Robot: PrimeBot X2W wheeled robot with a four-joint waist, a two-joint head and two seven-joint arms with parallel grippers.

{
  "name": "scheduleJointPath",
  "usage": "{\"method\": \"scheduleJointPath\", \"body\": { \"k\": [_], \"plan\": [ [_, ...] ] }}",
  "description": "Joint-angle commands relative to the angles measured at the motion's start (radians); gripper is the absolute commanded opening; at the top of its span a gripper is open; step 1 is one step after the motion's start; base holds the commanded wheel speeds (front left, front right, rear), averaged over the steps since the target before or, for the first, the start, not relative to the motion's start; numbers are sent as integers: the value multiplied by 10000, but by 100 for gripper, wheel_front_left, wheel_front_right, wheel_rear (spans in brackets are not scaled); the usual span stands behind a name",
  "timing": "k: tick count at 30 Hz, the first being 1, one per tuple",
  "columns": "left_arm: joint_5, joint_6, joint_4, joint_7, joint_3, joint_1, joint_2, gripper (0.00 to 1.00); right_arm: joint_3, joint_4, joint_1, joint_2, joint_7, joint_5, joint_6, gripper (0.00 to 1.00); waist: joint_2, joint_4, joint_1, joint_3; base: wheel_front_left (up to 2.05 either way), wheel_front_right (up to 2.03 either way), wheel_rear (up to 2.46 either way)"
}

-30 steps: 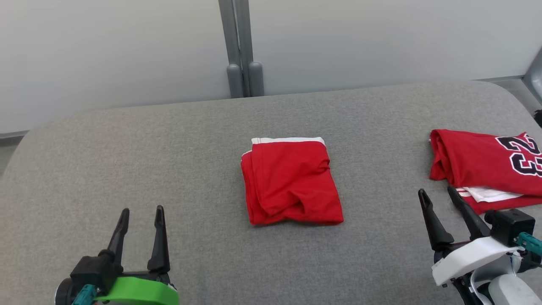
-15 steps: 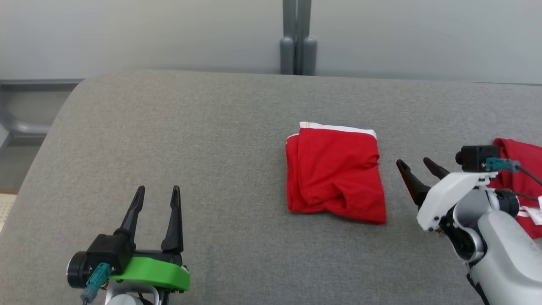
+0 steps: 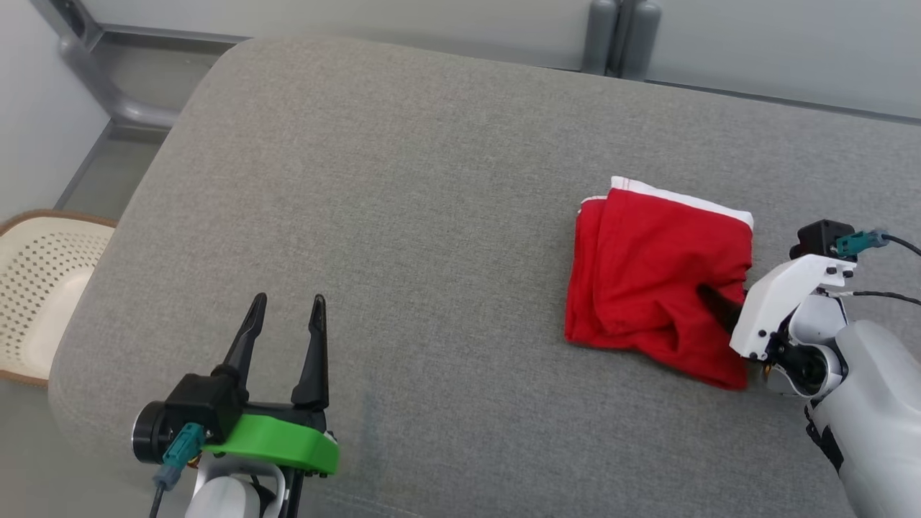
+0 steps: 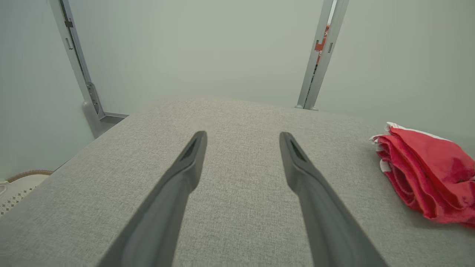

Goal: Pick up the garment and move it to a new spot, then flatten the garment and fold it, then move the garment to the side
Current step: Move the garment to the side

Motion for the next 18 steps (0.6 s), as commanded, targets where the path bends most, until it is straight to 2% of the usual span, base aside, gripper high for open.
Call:
{"method": "scheduleJointPath", "body": {
  "k": [1, 3, 4, 6, 11, 14, 18],
  "plan": [
    [-56, 7, 11, -21, 10, -172, -54, 100, 132, 187, -4, 147, 210, 243, -1, 100, 0, 307, 0, 282, 0, 0, 0],
    [-53, 23, 26, -22, 45, -148, -58, 100, 331, 295, 113, 227, 226, 405, -1, 100, 0, 284, 0, 249, 0, 0, 0],
    [-48, 33, 32, -22, 68, -123, -59, 100, 420, 335, 144, 248, 161, 517, 0, 42, 0, 248, 0, 209, 0, 0, 0],
    [-15, 29, 37, -23, 90, -75, -45, 100, 596, 260, 176, 270, -100, 644, 2, 0, 0, 136, 0, 99, 0, 0, 0],
    [61, -23, 26, -23, 69, 66, 49, 100, 861, 17, 46, 66, -1025, 862, -1, 0, 0, -354, 0, -244, 0, 0, 0],
    [21, -41, -14, -24, 83, 219, 86, 100, 1268, -415, 53, -68, -1595, 1149, -1, 0, 0, -1073, 0, -606, 0, 0, 0],
    [-51, -66, -67, -24, 15, 305, 76, 100, 1647, -929, 45, -495, -1628, 1415, -3, 0, 0, -1915, 0, -752, 0, 0, 0]
  ]
}}
